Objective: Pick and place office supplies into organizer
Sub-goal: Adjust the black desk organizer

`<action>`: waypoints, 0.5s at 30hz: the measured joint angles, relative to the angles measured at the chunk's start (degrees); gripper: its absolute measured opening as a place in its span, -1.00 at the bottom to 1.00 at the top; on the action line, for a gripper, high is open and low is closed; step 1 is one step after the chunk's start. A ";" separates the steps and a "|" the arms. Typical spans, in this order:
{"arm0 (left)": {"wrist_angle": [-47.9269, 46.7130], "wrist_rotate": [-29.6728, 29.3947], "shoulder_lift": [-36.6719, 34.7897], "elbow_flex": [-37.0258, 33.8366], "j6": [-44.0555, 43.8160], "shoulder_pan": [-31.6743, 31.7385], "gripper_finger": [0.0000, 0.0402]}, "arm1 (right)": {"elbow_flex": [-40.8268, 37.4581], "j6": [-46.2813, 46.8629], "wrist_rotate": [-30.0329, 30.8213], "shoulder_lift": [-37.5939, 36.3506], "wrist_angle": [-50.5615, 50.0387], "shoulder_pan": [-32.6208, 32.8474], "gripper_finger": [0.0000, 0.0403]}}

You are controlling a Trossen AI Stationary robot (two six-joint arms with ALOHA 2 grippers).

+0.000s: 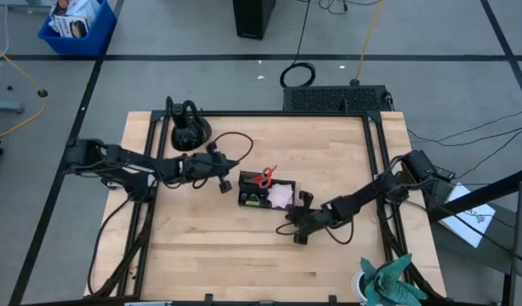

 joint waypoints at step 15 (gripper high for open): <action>7.63 3.50 9.16 0.24 -1.87 -5.38 -1.00 | -0.84 -0.24 0.46 0.16 0.70 -1.30 -1.00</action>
